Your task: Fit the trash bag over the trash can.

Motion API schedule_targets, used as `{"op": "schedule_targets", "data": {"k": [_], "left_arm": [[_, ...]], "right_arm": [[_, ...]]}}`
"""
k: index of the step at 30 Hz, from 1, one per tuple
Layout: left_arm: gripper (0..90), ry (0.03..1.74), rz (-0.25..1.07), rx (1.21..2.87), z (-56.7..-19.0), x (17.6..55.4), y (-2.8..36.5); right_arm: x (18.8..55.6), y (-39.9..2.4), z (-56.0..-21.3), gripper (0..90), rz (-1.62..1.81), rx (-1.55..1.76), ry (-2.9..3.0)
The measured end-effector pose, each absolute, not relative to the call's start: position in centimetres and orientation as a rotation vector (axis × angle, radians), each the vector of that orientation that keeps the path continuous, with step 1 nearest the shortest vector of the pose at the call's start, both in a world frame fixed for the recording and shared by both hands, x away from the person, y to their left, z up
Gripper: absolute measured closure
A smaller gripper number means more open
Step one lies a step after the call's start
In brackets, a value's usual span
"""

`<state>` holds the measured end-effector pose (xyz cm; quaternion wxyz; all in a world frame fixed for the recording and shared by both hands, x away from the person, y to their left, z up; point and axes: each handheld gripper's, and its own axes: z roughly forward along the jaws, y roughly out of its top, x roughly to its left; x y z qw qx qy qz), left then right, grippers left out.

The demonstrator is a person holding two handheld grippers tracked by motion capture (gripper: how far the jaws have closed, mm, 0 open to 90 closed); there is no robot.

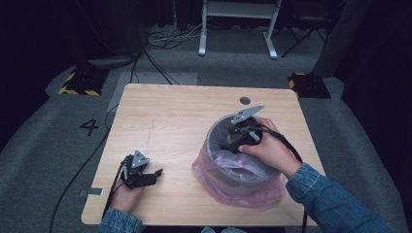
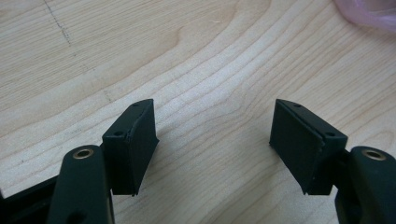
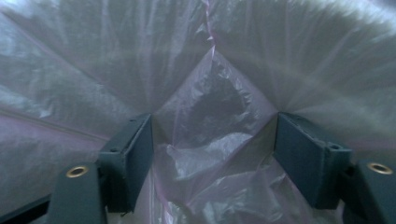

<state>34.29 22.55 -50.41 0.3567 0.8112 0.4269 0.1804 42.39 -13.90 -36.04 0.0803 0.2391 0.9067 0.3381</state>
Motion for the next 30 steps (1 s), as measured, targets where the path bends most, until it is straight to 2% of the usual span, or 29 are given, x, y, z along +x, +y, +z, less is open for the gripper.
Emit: {"op": "schedule_targets", "data": {"k": [14, 19, 23, 29, 30], "left_arm": [[30.3, 1.101, 0.466, 2.095, -50.4, 34.5, 22.5], [30.2, 1.100, 0.466, 2.096, -50.4, 34.5, 22.5], [30.3, 1.101, 0.466, 2.096, -50.4, 34.5, 22.5], [30.2, 1.099, 0.466, 2.096, -50.4, 34.5, 22.5], [30.2, 1.100, 0.466, 2.096, -50.4, 34.5, 22.5]], "right_arm": [[43.2, -13.1, -39.5, 25.8, 0.766, 0.739, 2.925], [43.1, -13.3, -38.0, 27.0, 0.876, 0.755, 2.857], [42.6, -14.3, -35.0, 33.9, 1.030, 0.755, 2.765], [40.9, -15.9, -29.9, 61.2, 1.176, 0.603, 2.696], [40.6, -16.1, -29.2, 61.5, 1.196, 0.574, 2.695]]}}
